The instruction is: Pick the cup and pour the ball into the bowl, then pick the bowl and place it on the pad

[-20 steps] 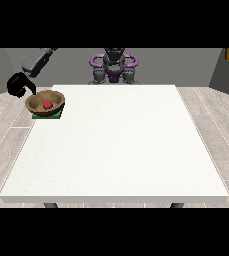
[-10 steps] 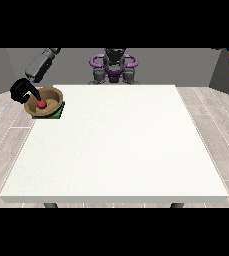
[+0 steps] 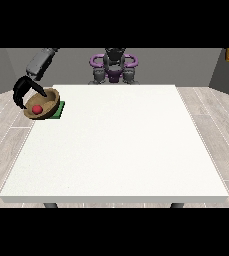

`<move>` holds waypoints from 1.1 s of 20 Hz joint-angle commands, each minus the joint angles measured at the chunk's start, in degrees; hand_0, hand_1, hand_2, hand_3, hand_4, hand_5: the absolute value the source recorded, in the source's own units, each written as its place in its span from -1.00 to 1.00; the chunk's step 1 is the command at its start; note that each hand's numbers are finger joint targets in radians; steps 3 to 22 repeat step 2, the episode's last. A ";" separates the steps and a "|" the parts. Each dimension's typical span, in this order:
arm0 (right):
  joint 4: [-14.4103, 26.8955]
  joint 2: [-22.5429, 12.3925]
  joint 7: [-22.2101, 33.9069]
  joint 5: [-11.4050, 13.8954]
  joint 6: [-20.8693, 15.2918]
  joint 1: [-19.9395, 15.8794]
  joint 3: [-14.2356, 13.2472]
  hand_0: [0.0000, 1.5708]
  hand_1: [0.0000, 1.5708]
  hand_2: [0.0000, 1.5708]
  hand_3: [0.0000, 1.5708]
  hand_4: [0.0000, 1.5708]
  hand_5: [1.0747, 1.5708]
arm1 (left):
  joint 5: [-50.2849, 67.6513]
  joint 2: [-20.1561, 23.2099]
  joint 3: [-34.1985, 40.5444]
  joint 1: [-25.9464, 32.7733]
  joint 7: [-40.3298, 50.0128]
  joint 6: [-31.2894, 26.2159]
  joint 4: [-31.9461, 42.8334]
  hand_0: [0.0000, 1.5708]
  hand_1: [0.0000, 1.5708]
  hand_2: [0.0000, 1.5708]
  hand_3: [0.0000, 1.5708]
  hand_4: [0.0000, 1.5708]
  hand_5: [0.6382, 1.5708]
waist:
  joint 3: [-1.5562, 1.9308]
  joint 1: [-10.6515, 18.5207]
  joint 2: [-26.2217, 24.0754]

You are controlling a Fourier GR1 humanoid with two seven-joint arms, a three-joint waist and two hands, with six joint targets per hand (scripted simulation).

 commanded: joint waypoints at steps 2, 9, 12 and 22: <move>-2.91 -2.28 8.07 1.19 3.99 -1.82 2.96 -1.00 -1.00 -1.00 -1.00 -0.75 0.21 | -3.06 -2.78 -2.32 3.72 -1.35 0.82 2.50 -1.00 -1.00 -1.00 -1.00 0.52 1.00 | -0.12 -2.59 -8.34; -2.91 -2.28 8.07 1.19 3.99 -1.82 2.96 -1.00 -1.00 -1.00 -1.00 -0.75 0.21 | -3.06 -2.78 -2.32 3.72 -1.35 0.82 2.50 -1.00 -1.00 -1.00 -1.00 0.52 1.00 | -0.12 -2.59 -8.34; -2.91 -2.28 8.07 1.19 3.99 -1.82 2.96 -1.00 -1.00 -1.00 -1.00 -0.75 0.21 | -3.06 -2.78 -2.32 3.72 -1.35 0.82 2.50 -1.00 -1.00 -1.00 -1.00 0.52 1.00 | -0.12 -2.59 -8.34; -2.91 -2.28 8.07 1.19 3.99 -1.82 2.96 -1.00 -1.00 -1.00 -1.00 -0.75 0.21 | -3.06 -2.78 -2.32 3.72 -1.35 0.82 2.50 -1.00 -1.00 -1.00 -1.00 0.52 1.00 | -0.12 -2.59 -8.34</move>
